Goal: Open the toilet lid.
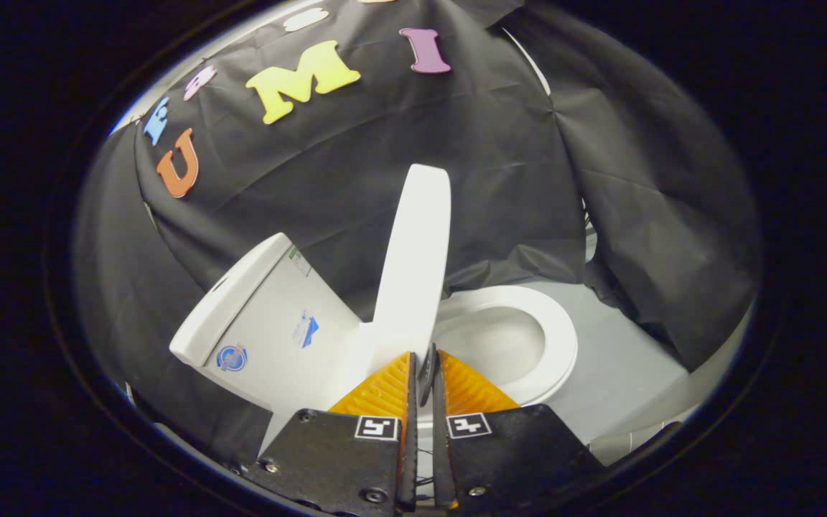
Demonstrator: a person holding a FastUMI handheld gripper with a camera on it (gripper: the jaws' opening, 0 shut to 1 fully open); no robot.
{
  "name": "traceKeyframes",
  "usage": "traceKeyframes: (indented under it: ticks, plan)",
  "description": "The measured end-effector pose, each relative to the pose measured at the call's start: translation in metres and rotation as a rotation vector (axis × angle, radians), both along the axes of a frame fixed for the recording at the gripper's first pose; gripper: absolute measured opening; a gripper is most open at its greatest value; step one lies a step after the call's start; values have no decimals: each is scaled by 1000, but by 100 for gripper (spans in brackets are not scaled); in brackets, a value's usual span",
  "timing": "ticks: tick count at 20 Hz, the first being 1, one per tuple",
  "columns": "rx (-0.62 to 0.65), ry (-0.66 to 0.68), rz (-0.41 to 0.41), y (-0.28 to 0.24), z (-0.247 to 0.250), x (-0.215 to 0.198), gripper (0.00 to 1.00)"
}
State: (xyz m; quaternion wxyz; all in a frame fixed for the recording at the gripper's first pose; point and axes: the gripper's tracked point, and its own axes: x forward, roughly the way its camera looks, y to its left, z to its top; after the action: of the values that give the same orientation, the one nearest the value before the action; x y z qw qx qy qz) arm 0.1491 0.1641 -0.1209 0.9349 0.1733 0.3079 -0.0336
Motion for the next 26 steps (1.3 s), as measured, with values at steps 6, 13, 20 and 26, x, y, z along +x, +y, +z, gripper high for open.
traceKeyframes:
  ticks: [6,13,20,26]
  plan:
    - [-101,-25,27,29,12,5,12]
    - [-129,-62,93,73,27,12,12]
    - [-147,-89,164,115,34,17,16]
    - [-170,-110,211,149,36,22,18]
